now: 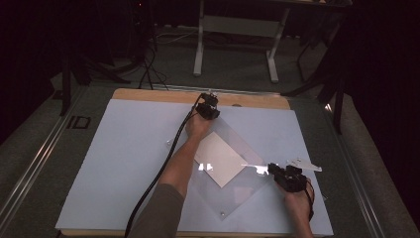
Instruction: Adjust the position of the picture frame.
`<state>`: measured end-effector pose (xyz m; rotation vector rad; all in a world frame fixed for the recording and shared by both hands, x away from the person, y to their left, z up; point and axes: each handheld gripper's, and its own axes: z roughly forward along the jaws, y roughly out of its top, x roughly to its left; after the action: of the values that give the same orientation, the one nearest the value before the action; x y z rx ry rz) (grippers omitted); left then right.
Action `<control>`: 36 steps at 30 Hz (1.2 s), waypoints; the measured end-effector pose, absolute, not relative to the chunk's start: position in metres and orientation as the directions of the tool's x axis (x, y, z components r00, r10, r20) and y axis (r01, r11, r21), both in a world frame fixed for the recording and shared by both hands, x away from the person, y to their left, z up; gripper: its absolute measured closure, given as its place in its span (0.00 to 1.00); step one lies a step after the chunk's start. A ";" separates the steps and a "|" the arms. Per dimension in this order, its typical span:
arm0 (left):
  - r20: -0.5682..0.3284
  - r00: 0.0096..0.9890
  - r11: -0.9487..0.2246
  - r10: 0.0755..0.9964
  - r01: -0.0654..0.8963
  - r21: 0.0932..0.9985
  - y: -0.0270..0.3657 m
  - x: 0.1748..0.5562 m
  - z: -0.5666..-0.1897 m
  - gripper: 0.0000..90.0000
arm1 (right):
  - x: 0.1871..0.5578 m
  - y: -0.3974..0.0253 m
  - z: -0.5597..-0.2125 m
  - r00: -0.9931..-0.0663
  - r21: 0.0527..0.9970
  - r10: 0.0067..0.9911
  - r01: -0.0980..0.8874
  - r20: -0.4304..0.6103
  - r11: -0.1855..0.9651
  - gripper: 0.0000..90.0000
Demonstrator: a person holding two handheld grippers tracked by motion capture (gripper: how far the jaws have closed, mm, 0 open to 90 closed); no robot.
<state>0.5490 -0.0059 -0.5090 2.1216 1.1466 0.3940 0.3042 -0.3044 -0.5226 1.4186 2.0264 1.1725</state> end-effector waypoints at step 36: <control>0.003 0.389 -0.279 0.921 0.658 0.699 0.083 0.532 -0.471 0.95 | 0.352 -0.257 -0.501 -0.514 0.826 0.846 0.532 0.143 0.184 0.92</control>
<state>0.5316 0.0833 -0.4705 2.0348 1.3486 0.5528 0.3522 -0.2573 -0.5009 1.3019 2.1198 1.2547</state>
